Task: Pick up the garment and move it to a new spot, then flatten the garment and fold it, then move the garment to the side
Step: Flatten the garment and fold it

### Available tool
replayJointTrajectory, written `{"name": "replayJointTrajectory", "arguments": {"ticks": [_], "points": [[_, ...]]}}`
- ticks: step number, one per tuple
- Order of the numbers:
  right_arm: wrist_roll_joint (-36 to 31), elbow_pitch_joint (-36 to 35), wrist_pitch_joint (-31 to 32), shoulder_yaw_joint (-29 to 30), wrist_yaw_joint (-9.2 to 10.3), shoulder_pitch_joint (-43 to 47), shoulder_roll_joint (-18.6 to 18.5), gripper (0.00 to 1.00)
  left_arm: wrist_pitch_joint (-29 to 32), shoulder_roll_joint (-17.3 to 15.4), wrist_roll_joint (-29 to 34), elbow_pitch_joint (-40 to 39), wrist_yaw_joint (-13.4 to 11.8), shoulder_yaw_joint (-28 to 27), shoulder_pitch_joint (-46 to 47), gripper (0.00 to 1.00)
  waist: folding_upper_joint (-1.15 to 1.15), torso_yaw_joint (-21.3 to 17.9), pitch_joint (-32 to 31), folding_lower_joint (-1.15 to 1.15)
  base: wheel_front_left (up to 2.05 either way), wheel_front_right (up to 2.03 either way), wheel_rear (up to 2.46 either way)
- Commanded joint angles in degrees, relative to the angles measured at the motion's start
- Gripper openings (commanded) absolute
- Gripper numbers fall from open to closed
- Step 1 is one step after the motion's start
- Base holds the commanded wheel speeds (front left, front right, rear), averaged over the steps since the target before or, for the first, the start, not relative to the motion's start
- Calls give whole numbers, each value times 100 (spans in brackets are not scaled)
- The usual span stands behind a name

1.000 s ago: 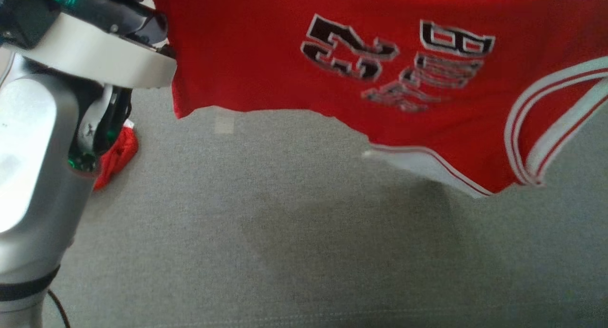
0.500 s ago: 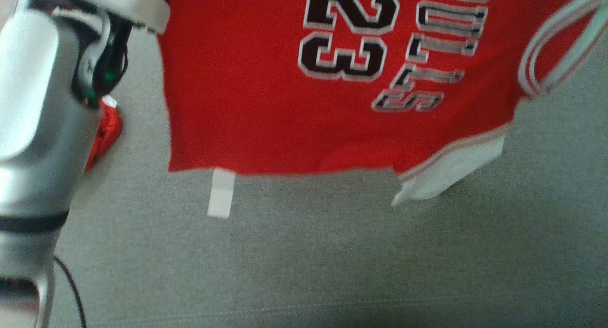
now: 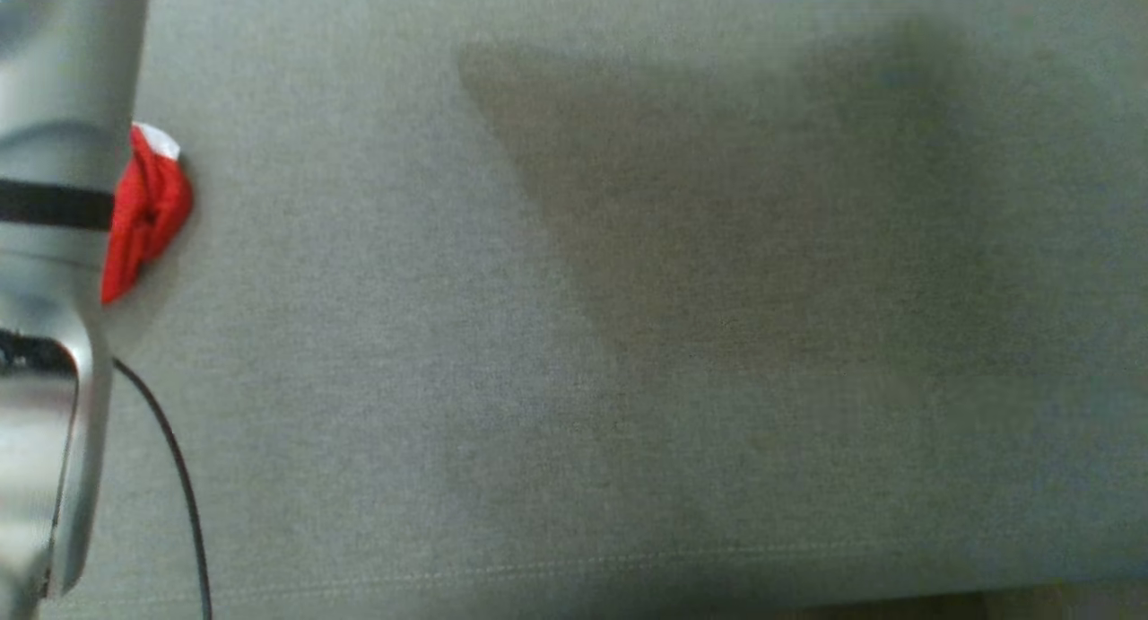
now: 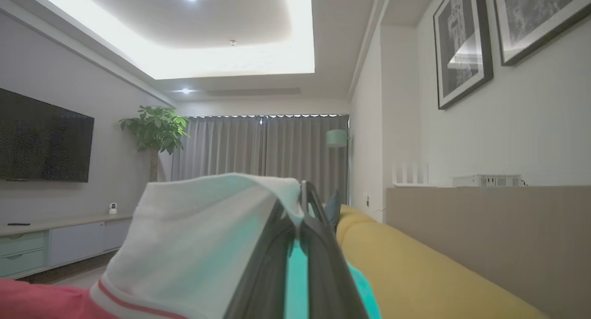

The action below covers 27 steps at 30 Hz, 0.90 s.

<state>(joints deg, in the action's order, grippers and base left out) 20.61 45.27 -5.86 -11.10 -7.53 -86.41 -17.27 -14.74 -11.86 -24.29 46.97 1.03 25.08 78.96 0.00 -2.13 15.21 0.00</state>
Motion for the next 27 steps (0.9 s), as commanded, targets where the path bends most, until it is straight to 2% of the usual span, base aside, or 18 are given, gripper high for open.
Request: {"name": "replayJointTrajectory", "arguments": {"ticks": [1, 7, 14, 20, 27], "points": [[5, 127, -72, -35, 4, -159, 212, 0, -22, -145, 54, -2, -1, -171, 234, 0, 0, -50, 251, 0, 0, 0, 0], [185, 1098, -297, -417, 4, -177, 638, 0, -24, -26, 78, 620, 9, -385, 39, 0, 0, -154, 784, 0, 0, 0, 0], [699, 1402, -604, -806, 4, 433, 858, 0, -25, 58, 57, 914, 126, -639, -442, 0, 0, -186, 1122, 0, 0, 0, 0], [1227, 1023, -812, -1314, 4, 1556, 743, 0, -25, 201, 178, 1028, 262, -700, -1091, 0, 0, -156, 1203, 0, 0, 0, 0], [1716, -63, -895, -1517, 4, 3068, 330, 0, -26, 332, 205, 668, 254, -956, -2002, 0, 0, -110, 1031, 0, 0, 0, 0]]}}
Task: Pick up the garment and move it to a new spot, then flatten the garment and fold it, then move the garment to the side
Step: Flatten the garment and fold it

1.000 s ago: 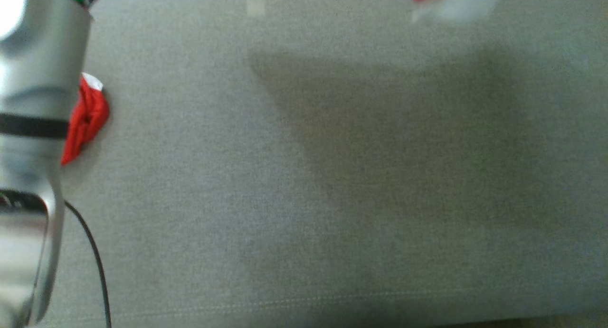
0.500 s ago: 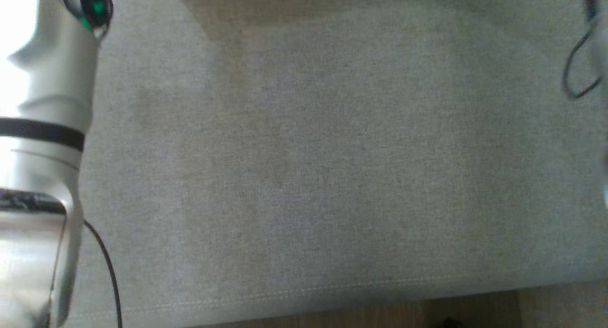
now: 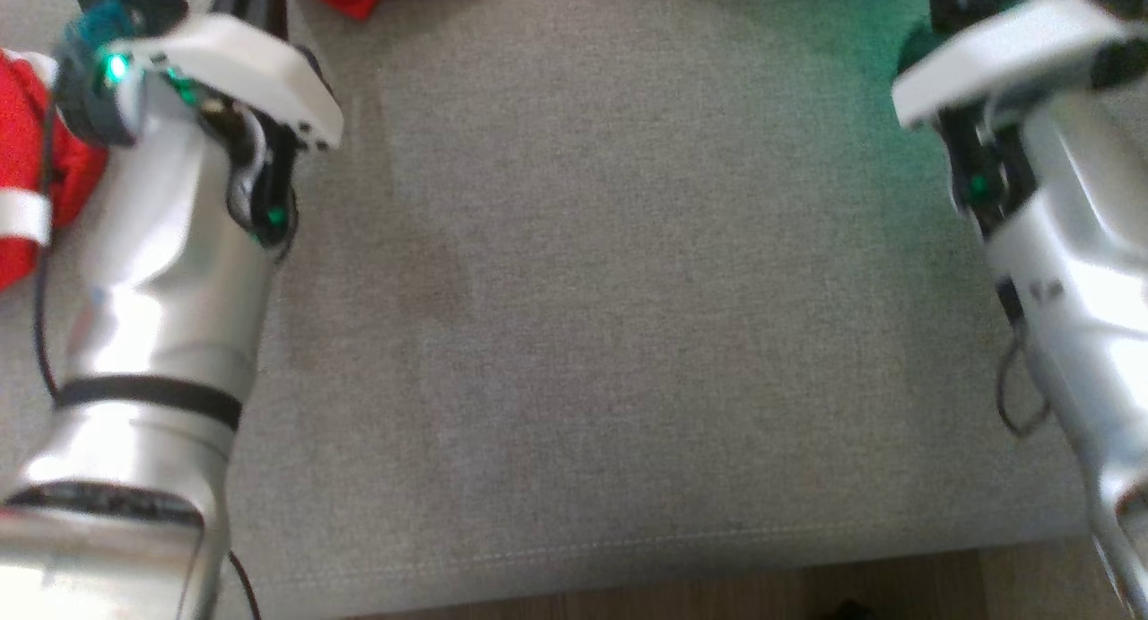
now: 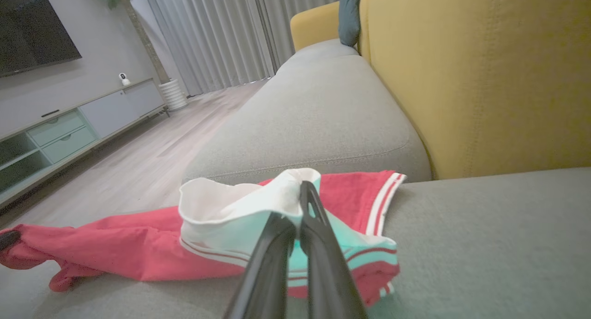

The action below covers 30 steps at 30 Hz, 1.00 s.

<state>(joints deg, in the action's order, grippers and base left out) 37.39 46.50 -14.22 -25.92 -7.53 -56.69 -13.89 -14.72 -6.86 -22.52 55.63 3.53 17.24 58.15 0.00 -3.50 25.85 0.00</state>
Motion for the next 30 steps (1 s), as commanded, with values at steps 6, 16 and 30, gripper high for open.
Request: {"name": "replayJointTrajectory", "arguments": {"ticks": [6, 16, 30], "points": [[-39, -1250, -42, 260, 4, 1732, -279, 0, -28, -104, 132, -1034, 20, -378, -1043, 0, 0, 79, -405, 0, 0, 0, 0], [-804, -3368, 1248, 1689, 4, 4609, 92, 0, -27, -271, 313, -2833, -57, -510, -3373, 0, 0, 66, -1242, 0, 0, 0, 0], [-1521, -6269, 3630, 2638, 4, 7290, 1042, 0, 1016, -579, 79, -4861, -553, -554, -5550, 0, 0, 90, -1896, 0, 0, 0, 0]]}}
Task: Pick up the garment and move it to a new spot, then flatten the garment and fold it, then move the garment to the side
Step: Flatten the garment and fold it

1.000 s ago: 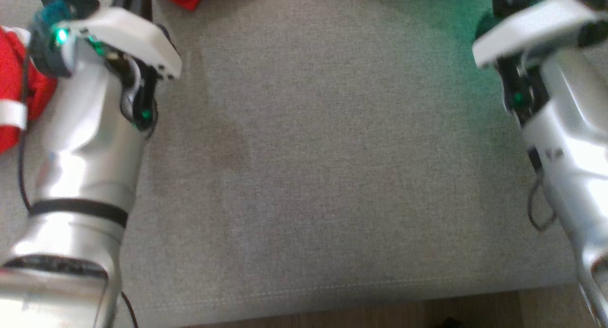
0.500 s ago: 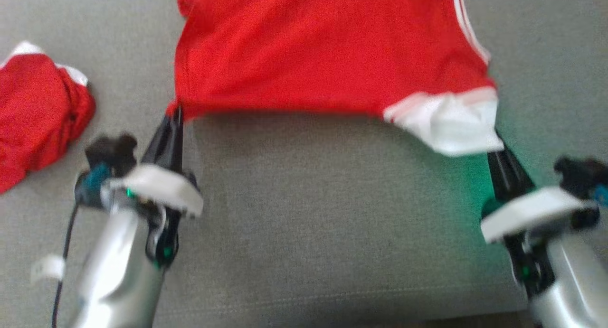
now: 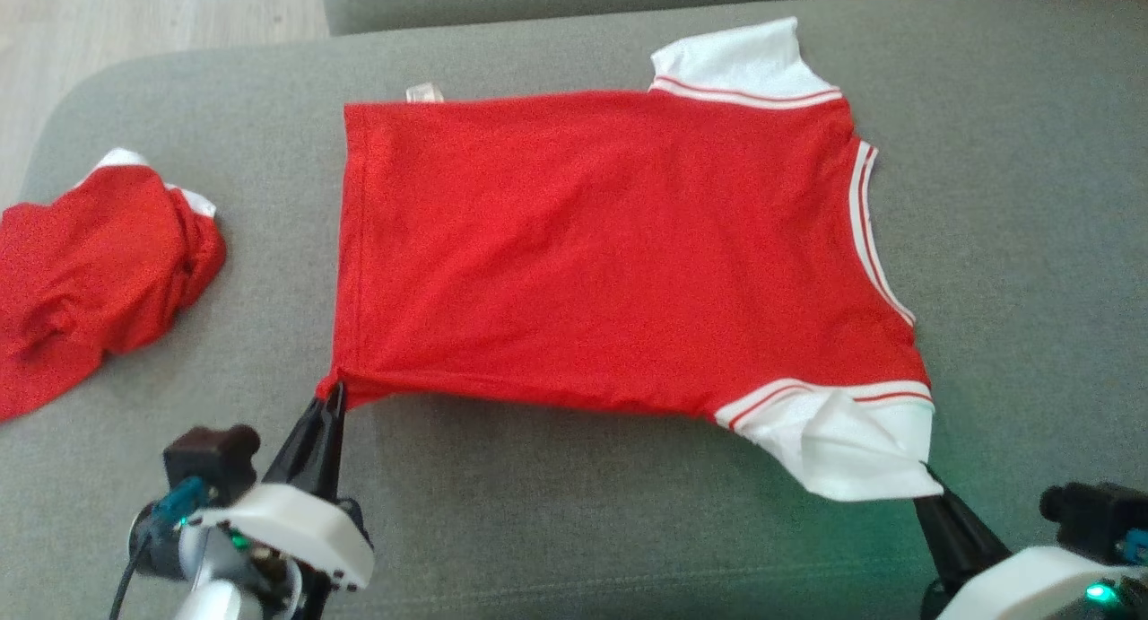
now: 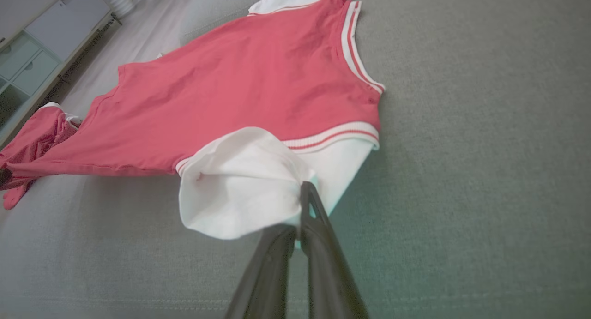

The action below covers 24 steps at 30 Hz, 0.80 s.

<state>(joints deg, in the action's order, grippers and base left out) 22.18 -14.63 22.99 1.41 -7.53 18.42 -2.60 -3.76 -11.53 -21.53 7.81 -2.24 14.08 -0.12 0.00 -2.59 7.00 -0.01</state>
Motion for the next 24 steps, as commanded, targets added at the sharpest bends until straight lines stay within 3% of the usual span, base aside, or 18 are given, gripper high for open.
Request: {"name": "replayJointTrajectory", "arguments": {"ticks": [1, 5, 11, 18, 24], "points": [[2, -255, 18, -78, 4, -134, -72, 0, -7, -130, -24, -236, -38, -253, 161, 0, 0, -3, -36, 1, 0, 0, 0], [-16, -521, 279, 0, 4, 1, -42, 0, 266, -200, -93, -666, -166, -299, -144, 0, 0, 3, -98, 1, 0, 0, 0], [-154, -472, 386, 6, 4, -434, -91, 0, 635, -270, -199, -815, -143, -256, -66, 0, 0, 21, 58, 1, 0, 0, 0], [-171, 360, 159, -250, 4, -1779, -782, 0, 1007, -359, -412, -512, 85, -236, 574, 0, 0, 68, 526, 1, 0, 0, 0], [-21, 1425, -447, -813, 4, -3117, -1408, 0, 900, -376, -443, -62, 344, -167, 1278, 0, 0, 159, 882, 1, 0, 0, 0]]}}
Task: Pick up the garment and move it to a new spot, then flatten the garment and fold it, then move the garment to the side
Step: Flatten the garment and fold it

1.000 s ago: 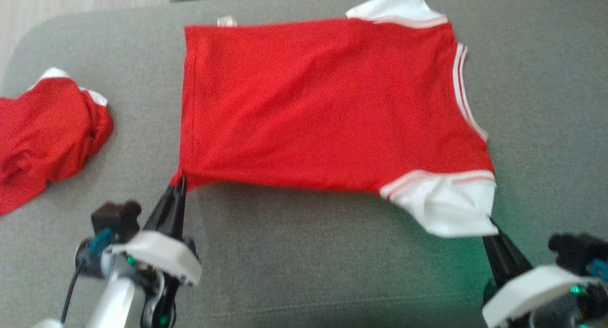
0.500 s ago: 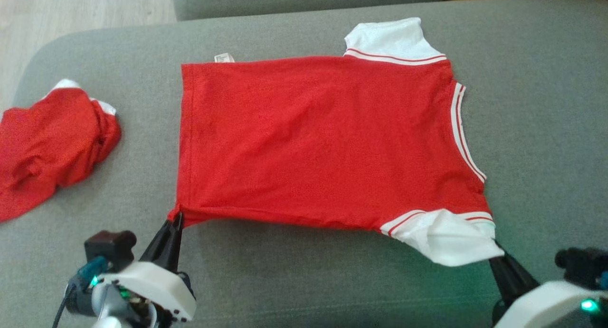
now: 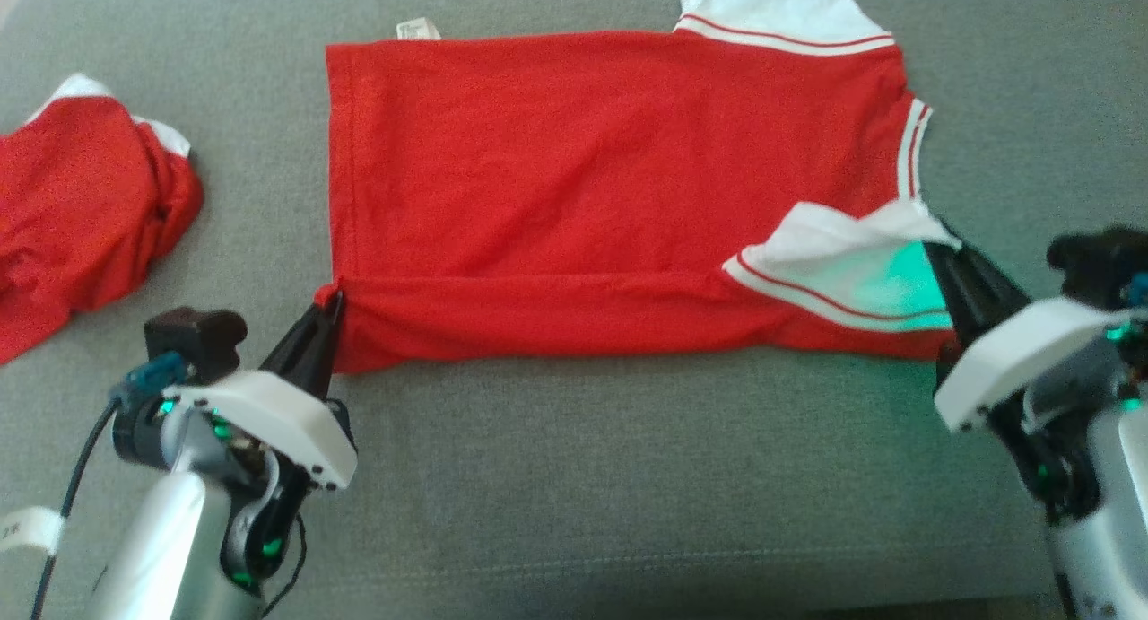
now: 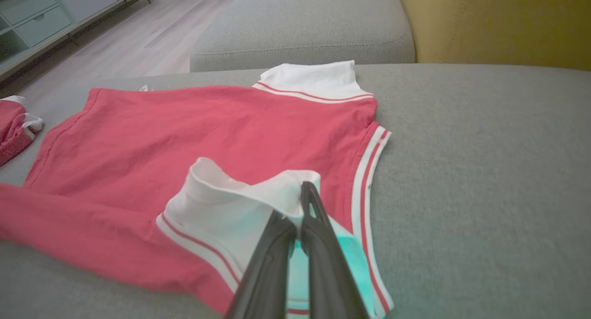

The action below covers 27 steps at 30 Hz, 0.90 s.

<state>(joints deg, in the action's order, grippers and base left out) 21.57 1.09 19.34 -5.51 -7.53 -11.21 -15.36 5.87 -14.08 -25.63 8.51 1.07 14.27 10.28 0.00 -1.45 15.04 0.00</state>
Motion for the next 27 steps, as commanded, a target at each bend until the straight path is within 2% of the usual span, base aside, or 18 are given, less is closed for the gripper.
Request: {"name": "replayJointTrajectory", "arguments": {"ticks": [1, 6, 11, 12, 13, 14, 15, 20, 27], "points": [[69, -2, -166, -206, 4, -300, -191, 0, -79, -107, -40, -45, 44, -168, 318, 0, 0, 59, 110, 0, 0, 0, 0], [211, 674, -597, -655, 4, -898, -432, 0, -156, -57, -59, 353, 155, -89, 612, 0, 0, 91, 243, 0, 0, 0, 0], [377, 1268, -1137, -962, 4, -1265, -524, 0, -506, 10, -46, 587, 213, -79, 788, 0, 0, 123, 318, 0, 0, 0, 0], [391, 1365, -1268, -1002, 4, -1320, -533, 6, -547, 25, -46, 640, 225, -65, 814, 0, 0, 128, 328, 0, 0, 0, 0], [396, 1476, -1360, -1038, 4, -1356, -539, 49, -580, 45, -52, 695, 229, -57, 834, 11, 0, 134, 337, 0, 0, 0, 0], [404, 1569, -1463, -1050, 4, -1387, -526, 100, -634, 77, -75, 741, 226, -69, 850, 47, 0, 135, 347, 0, 0, 0, 0], [381, 1640, -1582, -1068, 4, -1418, -520, 100, -668, 91, -71, 793, 219, -64, 863, 100, 0, 133, 353, 0, 0, 0, 0], [187, 1771, -2110, -1009, 4, -1410, -456, 100, -1000, 159, -33, 877, 110, -119, 842, 100, 0, 112, 334, 0, 0, 0, 0], [-690, 1358, -2818, -275, 4, -846, -60, 100, -1909, 253, 317, 495, -356, -287, 505, 100, 0, 29, 115, 0, 0, 0, 0]]}}
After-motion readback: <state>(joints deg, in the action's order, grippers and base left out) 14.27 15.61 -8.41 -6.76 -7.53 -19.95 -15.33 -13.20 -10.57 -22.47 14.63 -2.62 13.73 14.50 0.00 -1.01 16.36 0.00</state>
